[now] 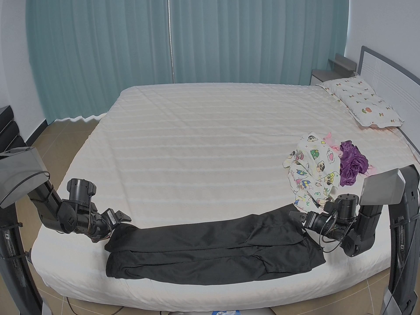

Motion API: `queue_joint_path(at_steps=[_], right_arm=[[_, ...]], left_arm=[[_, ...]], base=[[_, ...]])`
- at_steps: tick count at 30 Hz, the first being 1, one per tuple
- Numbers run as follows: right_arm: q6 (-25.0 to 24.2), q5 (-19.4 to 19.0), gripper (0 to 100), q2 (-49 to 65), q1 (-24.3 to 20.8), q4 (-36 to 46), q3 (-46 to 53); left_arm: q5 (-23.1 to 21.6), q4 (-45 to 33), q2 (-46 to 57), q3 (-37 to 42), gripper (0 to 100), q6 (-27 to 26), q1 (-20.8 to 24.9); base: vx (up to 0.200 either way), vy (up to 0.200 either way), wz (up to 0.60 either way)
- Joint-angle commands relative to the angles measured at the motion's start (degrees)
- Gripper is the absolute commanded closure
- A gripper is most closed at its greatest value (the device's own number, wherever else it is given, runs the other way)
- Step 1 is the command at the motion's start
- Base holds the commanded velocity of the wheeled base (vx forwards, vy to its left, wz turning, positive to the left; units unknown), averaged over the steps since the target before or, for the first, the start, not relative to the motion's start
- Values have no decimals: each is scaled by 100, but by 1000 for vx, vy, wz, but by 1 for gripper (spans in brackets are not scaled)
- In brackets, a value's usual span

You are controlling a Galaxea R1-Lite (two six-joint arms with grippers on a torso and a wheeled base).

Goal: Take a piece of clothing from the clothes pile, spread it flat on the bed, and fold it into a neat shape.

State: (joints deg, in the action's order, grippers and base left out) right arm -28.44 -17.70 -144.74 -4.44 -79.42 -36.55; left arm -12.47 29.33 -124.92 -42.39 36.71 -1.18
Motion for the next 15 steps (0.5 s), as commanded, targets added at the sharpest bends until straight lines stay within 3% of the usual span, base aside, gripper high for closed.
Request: queue_joint_path(at_steps=[1,2,4,15], right_arm=[[119,-67,0,-213,31,164,-239],[207,-374,0,-221,31,243,-248],[225,-603,0,-204,83,243,-204],[717,-937,0,-230,206,269,-89]], left_arm=[[-19,2,-15,2,0,3,-31],[-19,2,-24,2,0,12,-31],[-19,2,-24,-6,0,12,-40],[-19,-6,-42,-6,0,12,-58]], base=[[0,0,0],[0,0,0],[0,0,0],[0,0,0]])
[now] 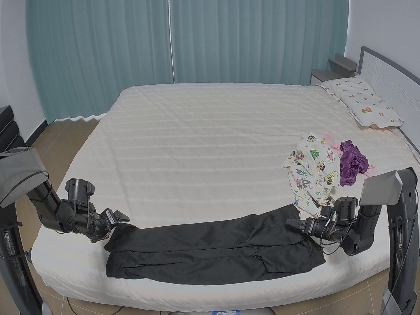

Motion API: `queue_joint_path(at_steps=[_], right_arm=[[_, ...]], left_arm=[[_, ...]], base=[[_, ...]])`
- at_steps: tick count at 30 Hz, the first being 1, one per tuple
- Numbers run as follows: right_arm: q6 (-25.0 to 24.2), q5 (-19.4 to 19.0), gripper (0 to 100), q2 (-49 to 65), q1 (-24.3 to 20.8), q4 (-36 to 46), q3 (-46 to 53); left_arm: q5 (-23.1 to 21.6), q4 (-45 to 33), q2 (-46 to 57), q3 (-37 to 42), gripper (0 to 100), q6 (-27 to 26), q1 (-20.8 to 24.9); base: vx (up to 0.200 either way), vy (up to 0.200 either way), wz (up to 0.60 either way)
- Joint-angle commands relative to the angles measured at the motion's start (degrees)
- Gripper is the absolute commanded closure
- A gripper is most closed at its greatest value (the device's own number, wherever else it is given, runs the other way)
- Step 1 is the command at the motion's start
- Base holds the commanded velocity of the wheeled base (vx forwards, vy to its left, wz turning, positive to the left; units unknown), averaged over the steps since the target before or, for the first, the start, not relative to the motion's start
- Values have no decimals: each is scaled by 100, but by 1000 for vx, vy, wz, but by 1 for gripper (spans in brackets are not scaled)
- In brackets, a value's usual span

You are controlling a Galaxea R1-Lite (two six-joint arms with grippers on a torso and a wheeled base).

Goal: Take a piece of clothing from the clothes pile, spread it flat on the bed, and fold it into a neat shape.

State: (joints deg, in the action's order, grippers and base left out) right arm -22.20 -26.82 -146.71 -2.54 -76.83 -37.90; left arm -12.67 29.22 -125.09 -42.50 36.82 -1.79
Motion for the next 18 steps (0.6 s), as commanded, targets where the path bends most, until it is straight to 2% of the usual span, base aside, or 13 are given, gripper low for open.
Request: queue_joint_path(at_steps=[1,3,4,18], right_arm=[[93,-25,0,-33,16,10,46],[128,-113,0,-24,16,10,55],[137,-113,100,-24,16,10,55],[137,-157,100,64,210,1,107]], left_arm=[[1,5,-24,5,0,1,3],[1,5,-24,13,0,10,3],[1,-4,-24,13,0,10,3],[10,13,-24,13,0,1,-5]], base=[[0,0,0],[0,0,0],[0,0,0],[0,0,0]])
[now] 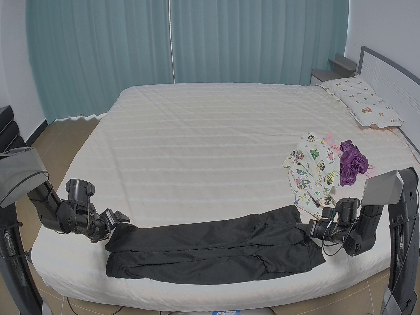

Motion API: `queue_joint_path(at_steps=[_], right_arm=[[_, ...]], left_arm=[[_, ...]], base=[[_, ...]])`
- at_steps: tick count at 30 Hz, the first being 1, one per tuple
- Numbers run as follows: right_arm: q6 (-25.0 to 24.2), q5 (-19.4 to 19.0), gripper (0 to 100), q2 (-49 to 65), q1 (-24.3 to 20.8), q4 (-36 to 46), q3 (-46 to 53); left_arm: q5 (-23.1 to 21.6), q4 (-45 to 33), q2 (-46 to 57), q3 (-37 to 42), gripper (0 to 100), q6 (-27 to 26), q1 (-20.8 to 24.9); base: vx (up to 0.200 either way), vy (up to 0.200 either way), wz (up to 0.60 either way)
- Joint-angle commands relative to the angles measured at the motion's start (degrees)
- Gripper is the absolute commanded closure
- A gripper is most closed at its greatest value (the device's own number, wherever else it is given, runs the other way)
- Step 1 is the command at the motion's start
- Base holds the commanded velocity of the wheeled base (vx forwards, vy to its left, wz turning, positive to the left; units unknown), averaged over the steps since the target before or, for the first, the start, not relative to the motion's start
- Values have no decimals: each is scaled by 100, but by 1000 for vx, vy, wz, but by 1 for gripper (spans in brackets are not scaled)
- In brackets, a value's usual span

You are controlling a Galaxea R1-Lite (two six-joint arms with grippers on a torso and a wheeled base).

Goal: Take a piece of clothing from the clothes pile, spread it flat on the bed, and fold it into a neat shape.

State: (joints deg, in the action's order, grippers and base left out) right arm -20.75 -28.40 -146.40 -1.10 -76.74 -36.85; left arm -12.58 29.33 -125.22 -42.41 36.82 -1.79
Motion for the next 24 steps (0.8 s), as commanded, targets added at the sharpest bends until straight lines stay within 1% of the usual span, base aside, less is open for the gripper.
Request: queue_joint_path(at_steps=[1,15,20,21,24], right_arm=[[-17,2,100,32,83,-16,3],[-17,10,100,32,312,-8,-33],[-17,10,100,32,312,1,-24],[-17,10,0,23,303,1,-24],[-26,10,0,41,303,1,-33]], left_arm=[[1,2,-11,5,0,1,-5],[10,-15,-29,49,0,-17,-5],[10,-24,-29,58,0,-25,-5],[10,-24,-29,58,0,-25,-5],[-8,-24,-11,163,0,-69,-5]], base=[[0,0,0],[0,0,0],[0,0,0],[0,0,0],[0,0,0]])
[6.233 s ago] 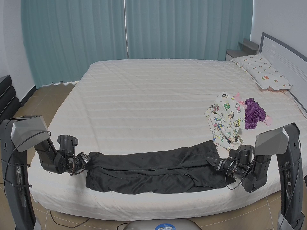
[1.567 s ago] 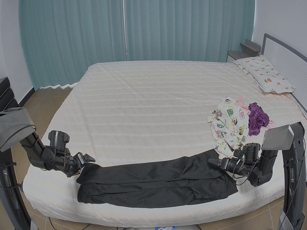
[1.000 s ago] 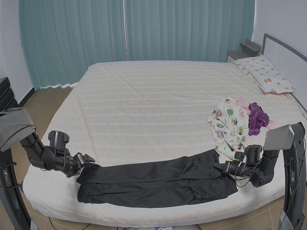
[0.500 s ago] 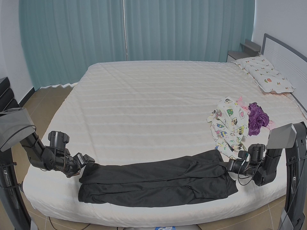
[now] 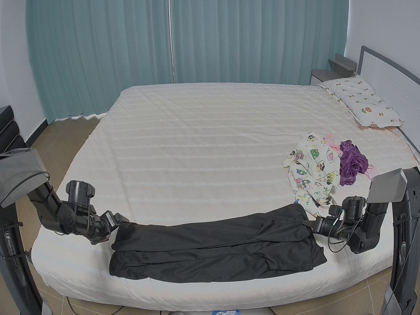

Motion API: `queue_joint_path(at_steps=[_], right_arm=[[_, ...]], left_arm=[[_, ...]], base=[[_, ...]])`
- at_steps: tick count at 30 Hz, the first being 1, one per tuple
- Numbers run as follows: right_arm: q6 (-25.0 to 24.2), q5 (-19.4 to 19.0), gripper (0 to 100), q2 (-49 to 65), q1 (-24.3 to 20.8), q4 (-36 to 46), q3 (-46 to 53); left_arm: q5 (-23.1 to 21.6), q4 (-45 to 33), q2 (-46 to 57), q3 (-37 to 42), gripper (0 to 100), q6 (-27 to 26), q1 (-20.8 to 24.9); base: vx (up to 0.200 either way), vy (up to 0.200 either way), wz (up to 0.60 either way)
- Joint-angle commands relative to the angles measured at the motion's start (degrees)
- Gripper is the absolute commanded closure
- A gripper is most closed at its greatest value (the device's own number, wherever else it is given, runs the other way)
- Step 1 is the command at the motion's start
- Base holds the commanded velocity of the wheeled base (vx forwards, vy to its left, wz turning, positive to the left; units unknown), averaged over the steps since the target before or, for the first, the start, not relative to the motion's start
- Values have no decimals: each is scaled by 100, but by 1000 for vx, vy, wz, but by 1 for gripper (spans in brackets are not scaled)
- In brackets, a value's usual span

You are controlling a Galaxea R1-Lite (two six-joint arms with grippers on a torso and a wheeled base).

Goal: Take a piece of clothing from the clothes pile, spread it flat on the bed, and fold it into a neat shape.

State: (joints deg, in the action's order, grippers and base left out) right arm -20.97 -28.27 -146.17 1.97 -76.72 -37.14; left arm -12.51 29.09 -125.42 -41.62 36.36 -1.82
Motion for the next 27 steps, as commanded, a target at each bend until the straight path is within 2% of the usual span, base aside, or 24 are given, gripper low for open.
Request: queue_joint_path(at_steps=[1,6,7,8,9,18,22,27], right_arm=[[-21,-3,0,27,-4,-1,-12],[-30,32,0,211,13,-19,102],[-30,23,0,343,31,-54,243],[-30,23,0,343,31,-54,243],[-30,23,0,466,40,-80,419],[-30,41,0,492,31,-230,559],[-30,14,0,484,5,-458,709],[-21,6,0,466,-22,-634,797]], left_arm=[[-32,9,26,154,0,-68,-3],[-384,53,61,550,0,-762,-3],[-472,62,52,681,0,-1193,-3],[-472,62,52,681,0,-1193,-3],[-472,44,61,673,0,-1527,6],[-472,53,26,664,0,-1597,164],[-419,62,-35,637,0,-1958,340],[-358,53,-229,365,0,-2010,366]], base=[[0,0,0],[0,0,0],[0,0,0],[0,0,0],[0,0,0],[0,0,0],[0,0,0],[0,0,0]])
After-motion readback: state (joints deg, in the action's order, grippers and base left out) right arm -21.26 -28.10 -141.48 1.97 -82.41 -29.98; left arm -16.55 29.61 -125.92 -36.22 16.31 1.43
